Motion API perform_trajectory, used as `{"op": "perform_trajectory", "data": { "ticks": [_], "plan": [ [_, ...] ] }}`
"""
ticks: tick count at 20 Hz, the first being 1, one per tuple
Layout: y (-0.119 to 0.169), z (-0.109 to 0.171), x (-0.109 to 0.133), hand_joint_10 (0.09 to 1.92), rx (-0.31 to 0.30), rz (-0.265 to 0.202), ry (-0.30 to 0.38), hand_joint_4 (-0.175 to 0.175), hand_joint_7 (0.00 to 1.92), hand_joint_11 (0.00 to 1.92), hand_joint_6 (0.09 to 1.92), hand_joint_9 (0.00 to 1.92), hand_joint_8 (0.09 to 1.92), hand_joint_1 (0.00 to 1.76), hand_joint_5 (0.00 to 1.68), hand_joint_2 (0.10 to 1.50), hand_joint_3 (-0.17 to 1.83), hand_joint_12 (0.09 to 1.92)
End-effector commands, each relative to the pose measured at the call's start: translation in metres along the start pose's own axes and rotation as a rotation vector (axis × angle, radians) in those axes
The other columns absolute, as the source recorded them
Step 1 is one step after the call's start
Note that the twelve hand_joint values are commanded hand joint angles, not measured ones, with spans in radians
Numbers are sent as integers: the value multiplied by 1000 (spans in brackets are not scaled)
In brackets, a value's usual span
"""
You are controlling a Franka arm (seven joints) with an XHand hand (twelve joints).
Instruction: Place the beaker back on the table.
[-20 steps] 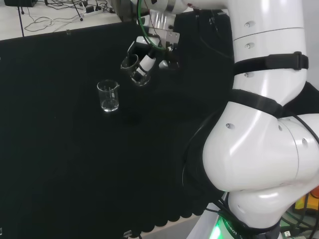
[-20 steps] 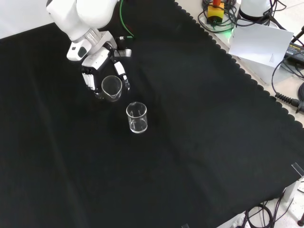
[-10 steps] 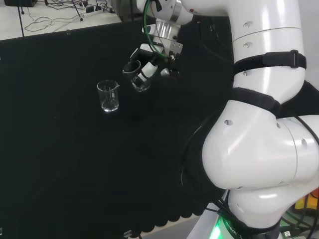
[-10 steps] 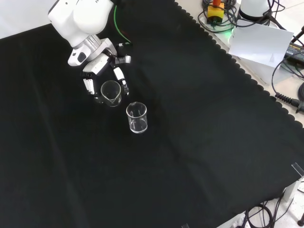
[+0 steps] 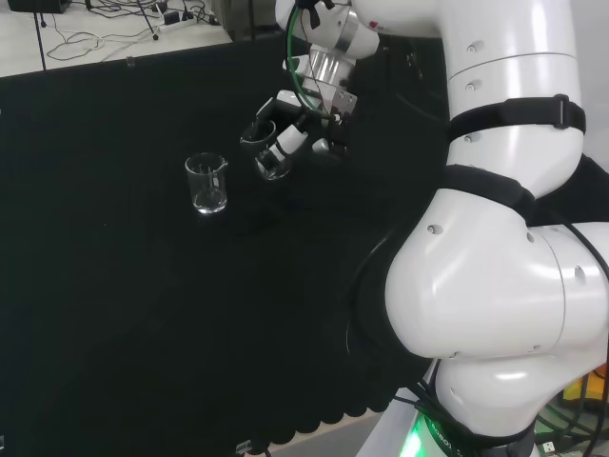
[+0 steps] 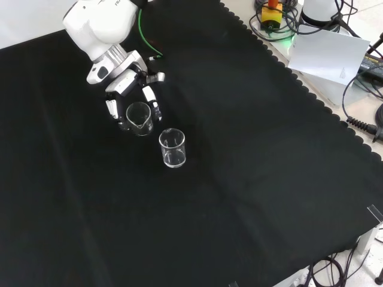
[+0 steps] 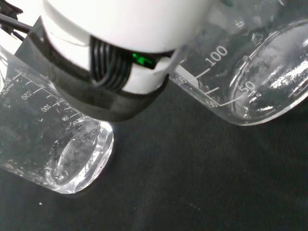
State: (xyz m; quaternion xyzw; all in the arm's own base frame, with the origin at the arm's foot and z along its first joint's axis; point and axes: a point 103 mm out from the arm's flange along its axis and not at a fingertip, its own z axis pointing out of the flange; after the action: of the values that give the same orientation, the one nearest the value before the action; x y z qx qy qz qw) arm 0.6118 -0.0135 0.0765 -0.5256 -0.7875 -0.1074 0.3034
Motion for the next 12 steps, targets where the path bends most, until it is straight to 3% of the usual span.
{"op": "perform_trajectory", "data": {
  "ticks": [1, 12],
  "plan": [
    [-1, 8, 0, 602, 2, -14, 38, -175, 1177, 1103, 726, 1274, 793, 1413, 1169, 804, 384, 885],
    [-6, 17, -2, 563, -20, -24, 60, -175, 1195, 1090, 704, 1269, 775, 1412, 1175, 834, 320, 903]
  ]
}}
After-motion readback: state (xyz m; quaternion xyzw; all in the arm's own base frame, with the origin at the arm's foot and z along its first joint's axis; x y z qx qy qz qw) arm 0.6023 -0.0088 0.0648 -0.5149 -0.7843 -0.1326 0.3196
